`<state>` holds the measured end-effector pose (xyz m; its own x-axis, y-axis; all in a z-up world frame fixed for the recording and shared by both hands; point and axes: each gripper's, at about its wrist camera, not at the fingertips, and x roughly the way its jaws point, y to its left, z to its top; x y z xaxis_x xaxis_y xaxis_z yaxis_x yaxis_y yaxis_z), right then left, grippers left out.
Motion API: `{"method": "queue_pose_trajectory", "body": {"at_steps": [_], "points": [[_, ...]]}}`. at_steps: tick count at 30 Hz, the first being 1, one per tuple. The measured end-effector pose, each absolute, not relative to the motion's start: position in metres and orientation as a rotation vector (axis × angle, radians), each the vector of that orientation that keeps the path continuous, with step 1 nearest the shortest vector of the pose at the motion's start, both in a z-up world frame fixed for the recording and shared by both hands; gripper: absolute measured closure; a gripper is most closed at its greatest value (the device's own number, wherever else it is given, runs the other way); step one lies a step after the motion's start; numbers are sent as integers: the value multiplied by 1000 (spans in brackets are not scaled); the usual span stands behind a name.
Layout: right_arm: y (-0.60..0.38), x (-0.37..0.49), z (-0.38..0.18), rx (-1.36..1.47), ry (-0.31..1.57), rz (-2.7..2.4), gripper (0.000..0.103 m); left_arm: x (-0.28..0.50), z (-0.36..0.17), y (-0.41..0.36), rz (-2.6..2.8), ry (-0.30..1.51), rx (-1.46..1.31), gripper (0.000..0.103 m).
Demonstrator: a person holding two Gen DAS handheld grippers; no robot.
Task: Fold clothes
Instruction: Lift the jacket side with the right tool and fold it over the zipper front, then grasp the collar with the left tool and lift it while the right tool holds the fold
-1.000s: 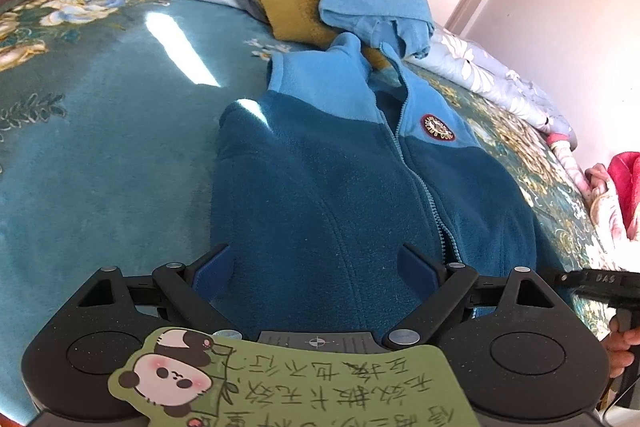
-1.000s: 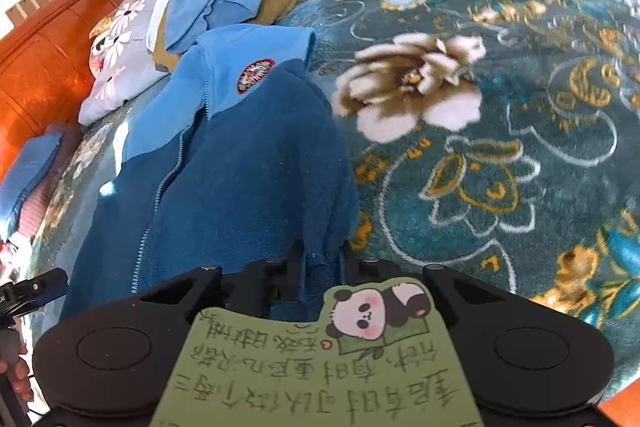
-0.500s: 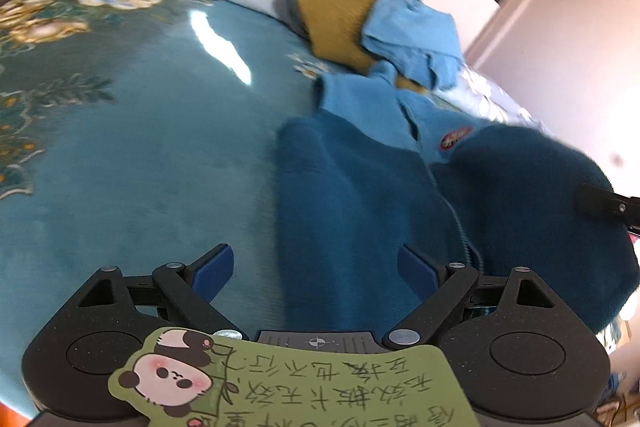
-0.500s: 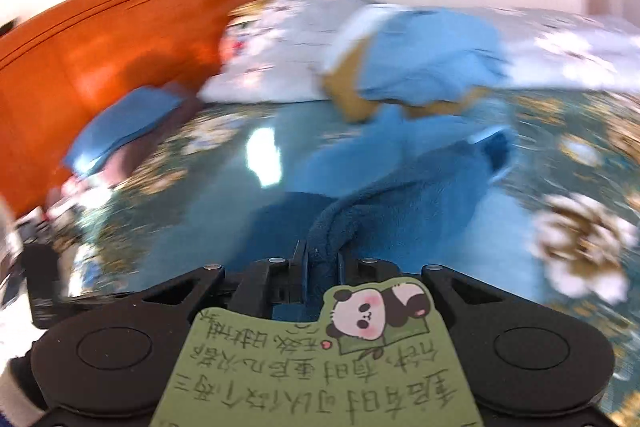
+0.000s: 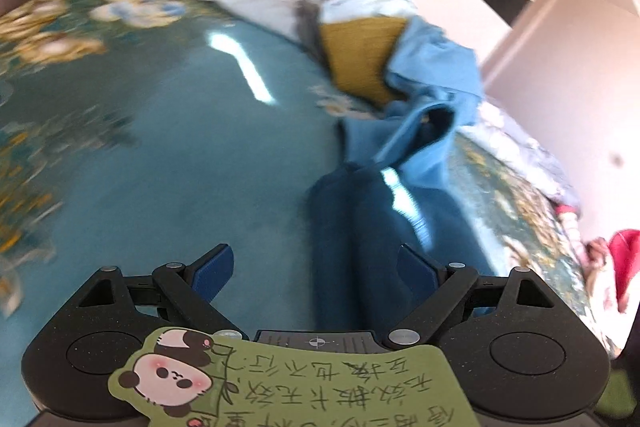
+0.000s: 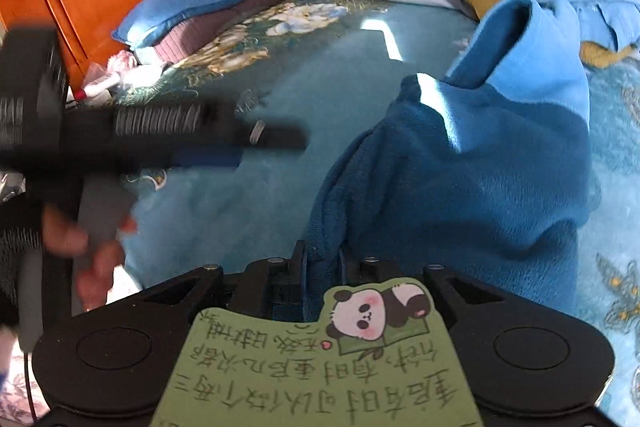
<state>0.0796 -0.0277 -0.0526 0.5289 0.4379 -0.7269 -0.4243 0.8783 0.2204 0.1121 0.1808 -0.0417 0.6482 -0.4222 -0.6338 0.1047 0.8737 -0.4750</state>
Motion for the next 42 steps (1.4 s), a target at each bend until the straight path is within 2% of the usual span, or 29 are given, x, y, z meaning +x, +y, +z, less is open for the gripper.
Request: {"method": "queue_pose_trajectory", "body": {"at_steps": [2, 7, 10, 17, 24, 27, 29, 31, 33, 35, 37, 40, 42], "points": [[-30, 75, -51, 34, 864, 531, 75, 126, -42, 169, -352, 828, -424, 14], [-49, 56, -34, 80, 812, 525, 74, 141, -48, 147, -416, 863, -403, 14], [-85, 39, -26, 130, 772, 448, 64, 140, -56, 141, -431, 896, -389, 14], [-167, 27, -57, 294, 846, 176, 61, 108, -66, 139, -467, 933, -378, 14], [-185, 32, -85, 537, 880, 217, 61, 67, -69, 150, -522, 957, -413, 14], [-185, 26, -89, 592, 885, 231, 67, 56, -69, 151, -540, 963, -407, 14], [-187, 25, -91, 621, 880, 229, 80, 51, -69, 150, -558, 968, -418, 14], [-187, 25, -88, 630, 867, 224, 85, 48, -70, 149, -564, 973, -416, 14], [-182, 25, -83, 592, 852, 221, 87, 42, -70, 145, -555, 973, -391, 22], [-177, 24, -76, 550, 837, 218, 87, 39, -69, 147, -519, 963, -358, 56], [-173, 23, -68, 528, 817, 219, 88, 39, -67, 153, -488, 944, -352, 70], [-169, 18, -57, 508, 795, 231, 90, 37, -61, 167, -468, 895, -360, 78], [-164, 15, -53, 470, 798, 244, 92, 37, -60, 171, -440, 883, -320, 78]]}}
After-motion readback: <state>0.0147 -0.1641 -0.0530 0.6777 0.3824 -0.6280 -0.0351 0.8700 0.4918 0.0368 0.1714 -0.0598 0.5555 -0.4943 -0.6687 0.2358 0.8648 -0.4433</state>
